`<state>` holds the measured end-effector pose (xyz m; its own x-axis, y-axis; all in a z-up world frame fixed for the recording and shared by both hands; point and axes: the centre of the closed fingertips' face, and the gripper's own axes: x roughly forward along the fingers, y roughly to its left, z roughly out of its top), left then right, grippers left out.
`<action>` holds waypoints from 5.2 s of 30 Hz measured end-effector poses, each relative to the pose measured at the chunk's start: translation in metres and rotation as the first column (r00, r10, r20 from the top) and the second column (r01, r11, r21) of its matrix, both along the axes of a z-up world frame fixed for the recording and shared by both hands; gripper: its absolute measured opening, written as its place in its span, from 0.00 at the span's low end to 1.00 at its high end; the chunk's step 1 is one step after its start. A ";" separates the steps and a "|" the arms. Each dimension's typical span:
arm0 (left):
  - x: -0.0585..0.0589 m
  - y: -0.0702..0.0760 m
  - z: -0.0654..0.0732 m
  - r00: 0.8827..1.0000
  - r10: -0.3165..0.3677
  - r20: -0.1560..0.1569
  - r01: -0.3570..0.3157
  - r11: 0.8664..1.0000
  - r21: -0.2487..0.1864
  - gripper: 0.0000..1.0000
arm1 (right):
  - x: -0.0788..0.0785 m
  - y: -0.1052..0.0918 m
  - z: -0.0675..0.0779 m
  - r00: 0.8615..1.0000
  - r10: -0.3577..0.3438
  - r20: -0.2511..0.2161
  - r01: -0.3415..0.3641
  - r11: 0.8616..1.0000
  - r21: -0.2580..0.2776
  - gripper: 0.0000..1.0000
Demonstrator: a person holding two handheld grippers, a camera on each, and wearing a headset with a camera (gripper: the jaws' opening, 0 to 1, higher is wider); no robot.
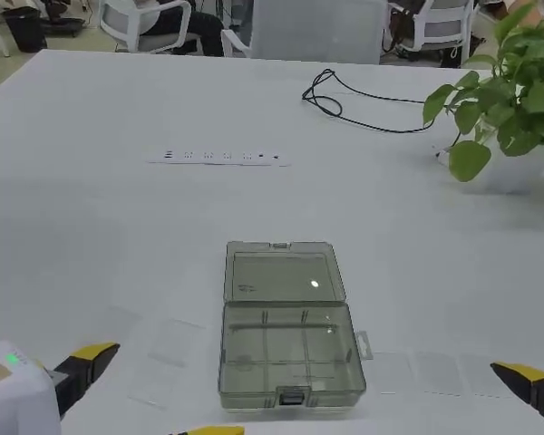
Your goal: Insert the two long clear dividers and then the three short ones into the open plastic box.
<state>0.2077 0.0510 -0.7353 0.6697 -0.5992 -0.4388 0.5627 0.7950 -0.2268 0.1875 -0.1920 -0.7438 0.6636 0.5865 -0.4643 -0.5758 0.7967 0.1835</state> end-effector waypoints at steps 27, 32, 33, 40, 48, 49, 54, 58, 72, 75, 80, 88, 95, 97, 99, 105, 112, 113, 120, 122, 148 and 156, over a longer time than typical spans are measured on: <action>-0.002 -0.003 0.000 1.000 -0.007 -0.005 0.007 1.000 0.006 1.00 | 0.000 0.003 0.000 1.000 0.006 0.001 -0.006 1.000 0.003 1.00; -0.002 -0.004 0.001 1.000 -0.009 -0.005 0.009 1.000 0.004 1.00 | -0.001 0.006 -0.001 1.000 0.020 -0.007 -0.020 1.000 -0.003 1.00; -0.002 -0.004 0.001 1.000 -0.009 -0.004 0.009 1.000 0.003 1.00 | -0.001 0.005 -0.001 1.000 0.020 -0.007 -0.020 1.000 -0.003 1.00; -0.002 -0.003 0.000 1.000 -0.007 -0.006 0.007 1.000 0.007 1.00 | -0.002 0.006 -0.002 1.000 0.026 -0.010 -0.026 1.000 -0.003 1.00; -0.002 -0.003 -0.001 1.000 -0.013 -0.012 0.013 1.000 0.007 1.00 | -0.001 0.006 -0.002 1.000 0.022 -0.008 -0.022 1.000 -0.002 1.00; -0.002 -0.003 -0.001 1.000 -0.011 -0.012 0.011 1.000 0.006 1.00 | -0.001 0.006 -0.002 1.000 0.021 -0.007 -0.021 1.000 -0.001 1.00; -0.002 -0.002 -0.002 1.000 -0.012 -0.014 0.012 1.000 0.005 1.00 | 0.000 0.005 -0.002 1.000 0.027 -0.003 -0.027 1.000 -0.004 1.00; -0.002 -0.002 -0.002 1.000 -0.013 -0.014 0.013 1.000 0.007 1.00 | 0.002 0.004 0.000 1.000 0.028 0.003 -0.028 1.000 -0.010 1.00; -0.002 -0.001 -0.002 1.000 -0.018 -0.023 0.018 1.000 -0.009 1.00 | 0.008 0.001 0.009 0.999 0.031 0.038 -0.031 1.000 -0.004 1.00; -0.001 0.000 0.000 1.000 -0.008 -0.021 0.008 1.000 -0.021 1.00 | 0.007 0.001 0.008 0.999 0.036 0.037 -0.036 0.999 -0.006 1.00; 0.003 0.005 0.000 1.000 0.010 -0.025 -0.010 1.000 -0.025 1.00 | 0.008 0.003 0.008 0.999 0.041 0.035 -0.041 0.999 -0.006 1.00; 0.019 0.021 -0.014 0.998 0.010 -0.069 -0.003 0.995 0.099 1.00 | 0.009 0.003 0.008 0.999 0.043 0.034 -0.042 0.999 -0.004 1.00; 0.032 0.031 -0.030 0.989 0.031 -0.147 -0.011 0.991 0.135 0.96 | 0.009 0.002 0.008 0.999 0.040 0.032 -0.040 0.999 -0.001 1.00; 0.035 0.033 -0.036 0.986 0.030 -0.165 -0.004 0.988 0.154 0.95 | 0.009 0.000 0.007 0.999 0.039 0.030 -0.039 0.999 -0.002 1.00; 0.037 0.034 -0.041 0.983 0.026 -0.181 0.004 0.986 0.166 0.93 | 0.009 0.000 0.006 0.999 0.037 0.025 -0.037 0.999 -0.002 1.00; 0.040 0.036 -0.056 0.974 0.019 -0.224 0.032 0.975 0.221 0.87 | 0.008 0.000 0.005 0.999 0.035 0.019 -0.035 0.999 0.002 1.00; 0.044 0.035 -0.071 0.967 0.021 -0.253 0.045 0.966 0.255 0.78 | 0.009 0.001 0.003 0.999 0.037 0.014 -0.037 0.999 0.006 1.00; 0.044 0.035 -0.072 0.966 0.021 -0.257 0.048 0.965 0.259 0.74 | 0.009 0.001 0.003 0.999 0.036 0.014 -0.037 0.999 0.008 1.00; 0.048 0.036 -0.086 0.955 0.040 -0.293 0.048 0.958 0.284 0.60 | 0.008 0.000 0.001 0.999 0.033 0.008 -0.033 0.999 0.010 1.00; 0.049 0.036 -0.087 0.954 0.040 -0.296 0.047 0.958 0.283 0.57 | 0.008 0.000 0.001 0.999 0.031 0.007 -0.031 0.999 0.012 1.00; 0.058 0.036 -0.108 0.955 0.065 -0.291 0.069 0.901 0.428 0.38 | 0.006 0.000 -0.001 1.000 0.021 0.001 -0.021 1.000 0.019 1.00; 0.061 0.040 -0.108 0.958 0.079 -0.275 0.056 0.891 0.451 0.40 | 0.005 0.001 -0.001 1.000 0.022 -0.001 -0.022 1.000 0.021 1.00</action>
<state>0.2688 0.0907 -0.8429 0.4851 -0.2845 -0.8269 0.5197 0.8543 0.0110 0.1921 -0.1914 -0.7443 0.6499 0.6103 -0.4529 -0.5926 0.7800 0.2008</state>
